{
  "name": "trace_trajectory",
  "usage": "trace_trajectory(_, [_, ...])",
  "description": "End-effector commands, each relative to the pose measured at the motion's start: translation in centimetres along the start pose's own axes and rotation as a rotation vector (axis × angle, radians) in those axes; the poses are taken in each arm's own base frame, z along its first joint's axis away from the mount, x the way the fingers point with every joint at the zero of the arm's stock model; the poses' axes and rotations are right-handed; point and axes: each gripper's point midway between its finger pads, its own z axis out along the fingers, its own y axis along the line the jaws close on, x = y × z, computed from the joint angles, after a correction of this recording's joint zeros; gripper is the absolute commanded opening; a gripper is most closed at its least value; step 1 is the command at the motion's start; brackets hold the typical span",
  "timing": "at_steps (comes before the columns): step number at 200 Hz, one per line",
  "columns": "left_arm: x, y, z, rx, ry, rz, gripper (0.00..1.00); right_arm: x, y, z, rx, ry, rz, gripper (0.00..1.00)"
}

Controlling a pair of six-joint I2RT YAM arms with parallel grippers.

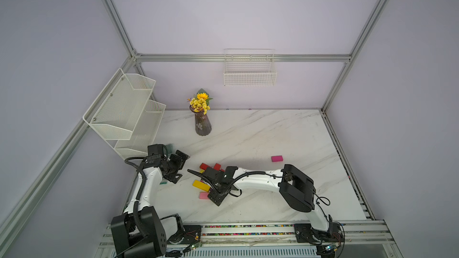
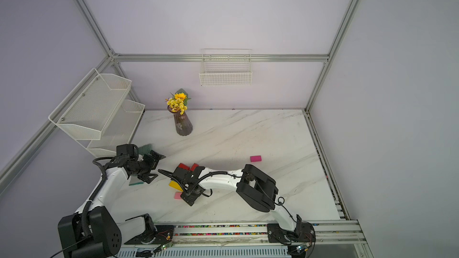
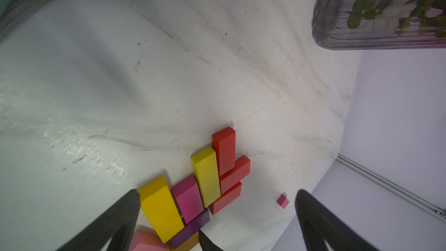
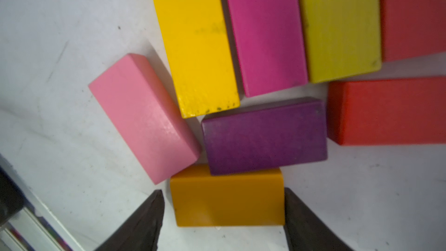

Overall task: Assemble the letter c with building blocks
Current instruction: Pick up the building block from the center of the board.

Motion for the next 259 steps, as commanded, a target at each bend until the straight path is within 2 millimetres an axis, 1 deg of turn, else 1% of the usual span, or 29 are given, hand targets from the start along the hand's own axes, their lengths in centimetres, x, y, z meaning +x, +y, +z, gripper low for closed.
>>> trace_trajectory(1, [0.0, -0.6, -0.4, 0.036, 0.003, 0.018, 1.00, 0.6, 0.0, 0.5, 0.024, 0.028, -0.029, 0.70])
trace_trajectory(22, [0.1, -0.8, -0.4, 0.043, 0.007, 0.020, 1.00, 0.6, -0.1, 0.3, 0.036, 0.032, -0.032, 0.60])
trace_trajectory(27, [0.1, -0.8, -0.4, 0.043, 0.009, 0.021, 1.00, 0.6, -0.2, 0.1, 0.040, 0.028, -0.032, 0.56])
trace_trajectory(36, [0.2, -0.8, -0.4, 0.047, 0.010, 0.023, 1.00, 0.6, -0.4, -0.2, 0.051, 0.028, -0.028, 0.52])
trace_trajectory(55, [0.3, -1.0, -0.4, 0.059, 0.016, 0.027, 1.00, 0.8, -0.8, -1.1, 0.074, 0.018, -0.002, 0.50])
trace_trajectory(84, [0.7, -1.7, -0.2, 0.116, 0.034, 0.037, 1.00, 1.0, -3.0, -3.3, 0.129, -0.021, 0.052, 0.50])
trace_trajectory(104, [1.0, -2.2, -0.2, 0.151, 0.045, 0.042, 1.00, 1.2, -5.7, -4.9, 0.149, -0.049, 0.143, 0.50])
trace_trajectory(120, [1.3, -2.6, -0.3, 0.168, 0.050, 0.058, 1.00, 1.2, -8.7, -6.0, 0.164, -0.072, 0.244, 0.50])
trace_trajectory(136, [1.7, -3.3, -0.4, 0.181, 0.056, 0.079, 1.00, 1.4, -11.8, -6.7, 0.188, -0.084, 0.350, 0.50])
trace_trajectory(162, [2.5, -4.6, -0.2, 0.186, 0.072, 0.116, 1.00, 1.7, -16.3, -6.9, 0.237, -0.087, 0.500, 0.50])
trace_trajectory(192, [3.6, -6.5, 0.2, 0.179, 0.094, 0.176, 1.00, 2.5, -20.4, -6.4, 0.277, -0.078, 0.639, 0.51])
trace_trajectory(204, [3.9, -7.5, 0.5, 0.178, 0.101, 0.201, 1.00, 2.9, -21.9, -6.1, 0.296, -0.071, 0.680, 0.52])
trace_trajectory(223, [4.5, -9.0, 1.1, 0.174, 0.117, 0.239, 1.00, 3.4, -23.5, -5.6, 0.323, -0.058, 0.721, 0.52])
trace_trajectory(259, [5.4, -12.0, 2.8, 0.174, 0.158, 0.299, 1.00, 4.7, -25.5, -4.6, 0.365, -0.028, 0.778, 0.52])
